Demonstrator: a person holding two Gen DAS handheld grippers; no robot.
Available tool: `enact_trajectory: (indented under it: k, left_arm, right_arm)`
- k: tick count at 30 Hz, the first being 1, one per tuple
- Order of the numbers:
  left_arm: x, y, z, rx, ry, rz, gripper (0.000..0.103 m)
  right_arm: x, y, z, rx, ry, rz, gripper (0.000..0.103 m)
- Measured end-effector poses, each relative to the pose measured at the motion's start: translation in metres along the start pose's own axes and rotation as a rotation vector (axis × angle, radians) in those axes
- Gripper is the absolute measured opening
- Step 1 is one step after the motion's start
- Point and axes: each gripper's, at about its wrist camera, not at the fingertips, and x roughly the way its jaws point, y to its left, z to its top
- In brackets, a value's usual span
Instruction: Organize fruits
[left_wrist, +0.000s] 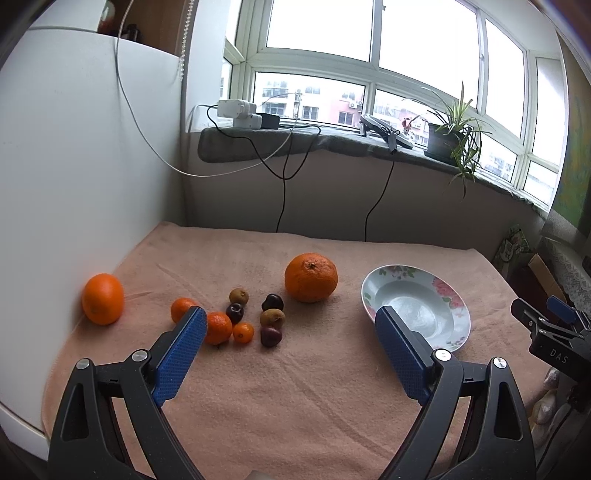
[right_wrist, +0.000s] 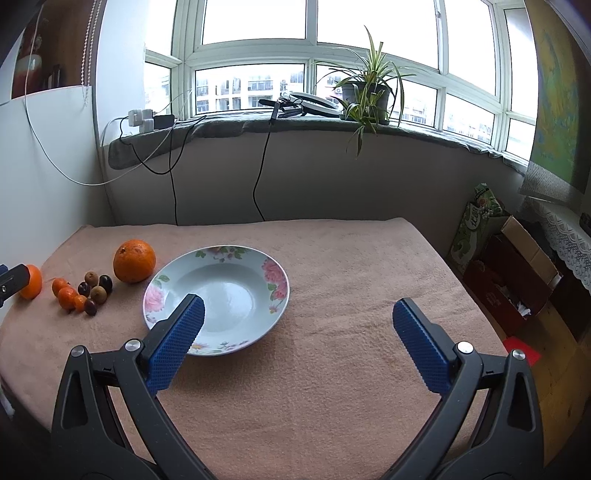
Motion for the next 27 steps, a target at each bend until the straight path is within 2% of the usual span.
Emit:
enact_trajectory:
  k: [14,21,27]
  left_arm:
    - [0.034,0.016,0.015,-0.061,0.075,-0.042,0.092]
    - [0.061,0.027,0.011,-0.117,0.132,-0.082,0.092]
    - [0.08,0.03,0.014,-0.136,0.154,-0.155,0.092]
  right_arm:
    - [0.03,0.042,0.035,-0.128,-0.009,0.087,0.103]
    - [0.057,0.06,0.054,-0.135,0.04,0.227,0.103]
    - [0.092,0.077,0.062,-0.122,0.14,0.388,0.103]
